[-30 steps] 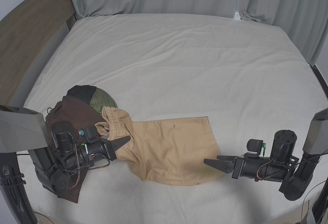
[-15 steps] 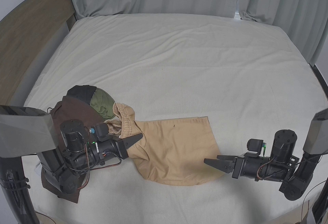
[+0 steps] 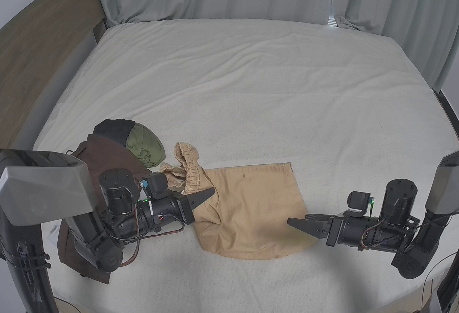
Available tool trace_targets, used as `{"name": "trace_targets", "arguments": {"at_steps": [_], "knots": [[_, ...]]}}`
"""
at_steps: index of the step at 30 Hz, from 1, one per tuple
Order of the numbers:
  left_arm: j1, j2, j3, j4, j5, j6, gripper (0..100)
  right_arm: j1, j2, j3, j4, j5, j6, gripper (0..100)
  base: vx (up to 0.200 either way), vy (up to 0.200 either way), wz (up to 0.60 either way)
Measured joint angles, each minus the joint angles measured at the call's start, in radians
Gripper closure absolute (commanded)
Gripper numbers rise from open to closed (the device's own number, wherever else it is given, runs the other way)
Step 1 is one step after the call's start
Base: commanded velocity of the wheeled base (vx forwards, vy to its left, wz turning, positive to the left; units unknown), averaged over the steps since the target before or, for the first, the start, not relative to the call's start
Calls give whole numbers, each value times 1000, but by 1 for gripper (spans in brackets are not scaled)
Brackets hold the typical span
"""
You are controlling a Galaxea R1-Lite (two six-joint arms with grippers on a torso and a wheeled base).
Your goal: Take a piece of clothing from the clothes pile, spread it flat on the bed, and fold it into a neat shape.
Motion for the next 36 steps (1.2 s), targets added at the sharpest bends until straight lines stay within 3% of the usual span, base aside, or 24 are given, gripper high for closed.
{"name": "trace_targets", "arguments": {"at_steps": [36], "knots": [[-182,110,-210,45,-15,-100,100,-124,9,-22,2,-1,-4,0,0,0,0]]}}
